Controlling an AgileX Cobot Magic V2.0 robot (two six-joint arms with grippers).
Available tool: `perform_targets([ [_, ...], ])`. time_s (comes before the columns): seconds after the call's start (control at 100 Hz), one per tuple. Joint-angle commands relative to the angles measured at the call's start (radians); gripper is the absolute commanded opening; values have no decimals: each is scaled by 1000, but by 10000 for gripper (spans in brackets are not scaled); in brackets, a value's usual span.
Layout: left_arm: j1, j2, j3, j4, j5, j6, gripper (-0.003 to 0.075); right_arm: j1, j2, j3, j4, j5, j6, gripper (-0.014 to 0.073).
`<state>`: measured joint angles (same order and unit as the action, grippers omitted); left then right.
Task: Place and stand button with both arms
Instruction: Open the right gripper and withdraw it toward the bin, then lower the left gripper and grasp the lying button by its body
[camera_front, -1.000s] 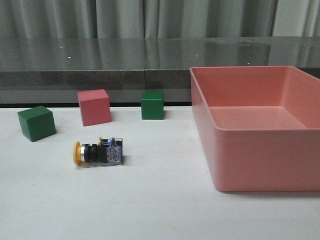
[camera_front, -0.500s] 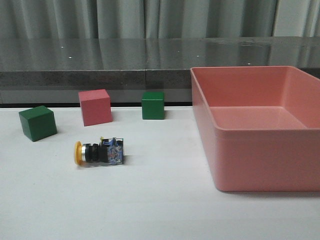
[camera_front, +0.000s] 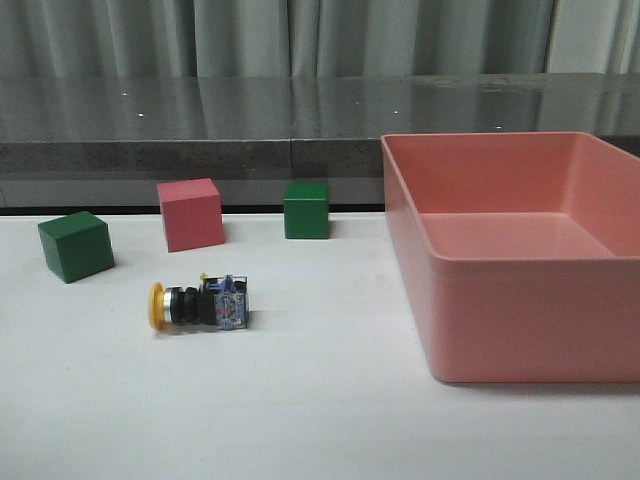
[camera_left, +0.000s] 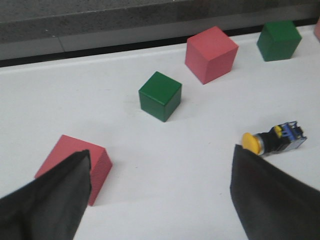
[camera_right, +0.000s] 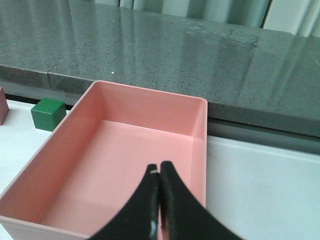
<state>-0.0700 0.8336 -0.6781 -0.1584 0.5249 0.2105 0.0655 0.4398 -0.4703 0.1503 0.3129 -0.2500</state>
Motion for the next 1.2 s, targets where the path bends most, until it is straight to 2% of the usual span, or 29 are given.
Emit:
perform_targets([
  [0.0, -11, 22, -41, -102, -131, 69, 564, -6, 2, -26, 5, -70, -3, -62],
  [0.07, -18, 60, -50, -193, -177, 160, 564, -6, 2, -26, 5, -65, -3, -62],
  [0.15, -29, 125, -88, -296, -140, 311, 564, -6, 2, -26, 5, -64, -3, -62],
  [0.29, -29, 290, -208, -507, 135, 673, 564, -4, 2, -26, 5, -59, -3, -62],
  [0.41, -29, 435, -298, -657, 308, 936, 564, -2, 2, -26, 5, -57, -3, -62],
  [0.5, -29, 522, -342, -745, 381, 1165, 564, -2, 2, -26, 5, -50, -3, -62],
  [0.61, -29, 595, -349, -887, 397, 1412, 564, -2, 2, -26, 5, -39, -3, -62],
  [0.71, -29, 643, -349, -960, 388, 1514, 564, -2, 2, -26, 5, -37, -3, -62],
  [1.02, -35, 720, -349, -1120, 400, 1521, 564, -2, 2, -26, 5, -36, -3, -62],
  [1.19, -35, 759, -349, -1122, 389, 1706, 564, -2, 2, -26, 5, -36, -3, -62],
])
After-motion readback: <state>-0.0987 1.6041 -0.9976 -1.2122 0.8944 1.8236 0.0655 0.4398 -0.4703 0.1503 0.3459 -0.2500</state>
